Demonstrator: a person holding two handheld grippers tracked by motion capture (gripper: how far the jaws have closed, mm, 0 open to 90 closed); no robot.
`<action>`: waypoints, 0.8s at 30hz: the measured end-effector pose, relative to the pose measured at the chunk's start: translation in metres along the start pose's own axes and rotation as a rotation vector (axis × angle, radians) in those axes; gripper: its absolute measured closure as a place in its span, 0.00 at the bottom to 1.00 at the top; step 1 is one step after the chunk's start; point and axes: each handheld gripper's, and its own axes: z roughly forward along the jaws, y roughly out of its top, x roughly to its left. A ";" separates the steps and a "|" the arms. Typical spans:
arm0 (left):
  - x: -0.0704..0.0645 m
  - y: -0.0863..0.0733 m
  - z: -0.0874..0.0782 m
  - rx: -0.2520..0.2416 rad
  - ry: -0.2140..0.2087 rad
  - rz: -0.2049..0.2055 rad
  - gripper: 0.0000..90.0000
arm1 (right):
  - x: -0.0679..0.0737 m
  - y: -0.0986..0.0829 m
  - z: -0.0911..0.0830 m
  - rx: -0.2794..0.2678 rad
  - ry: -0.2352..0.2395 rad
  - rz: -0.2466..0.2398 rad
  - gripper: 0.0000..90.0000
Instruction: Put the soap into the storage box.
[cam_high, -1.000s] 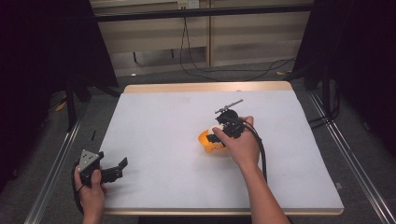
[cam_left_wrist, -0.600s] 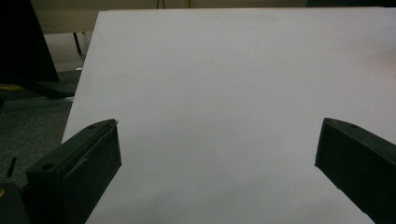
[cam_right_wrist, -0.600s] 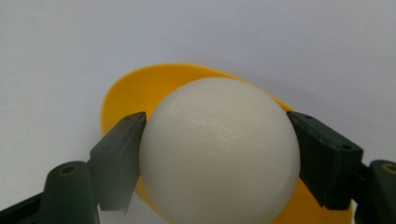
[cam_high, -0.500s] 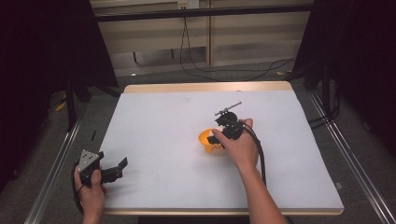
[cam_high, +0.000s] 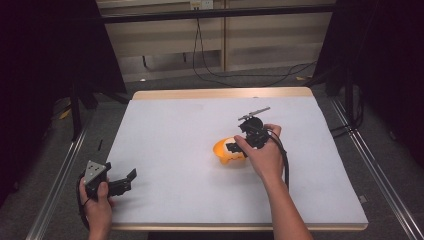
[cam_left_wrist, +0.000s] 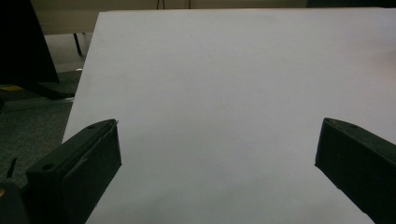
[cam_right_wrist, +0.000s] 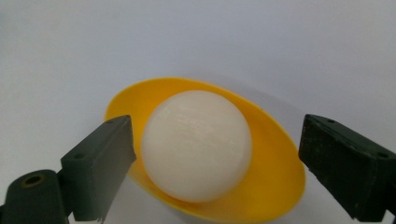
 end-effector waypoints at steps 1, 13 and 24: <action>0.000 0.000 0.000 0.000 0.000 0.001 0.00 | -0.001 -0.001 -0.002 -0.003 -0.010 0.002 0.10; -0.001 0.000 0.000 0.004 0.005 0.011 0.00 | -0.022 -0.020 -0.023 -0.038 -0.035 0.051 0.00; -0.002 0.000 0.001 0.003 0.009 0.017 0.00 | -0.043 -0.040 -0.043 -0.080 -0.076 0.074 0.00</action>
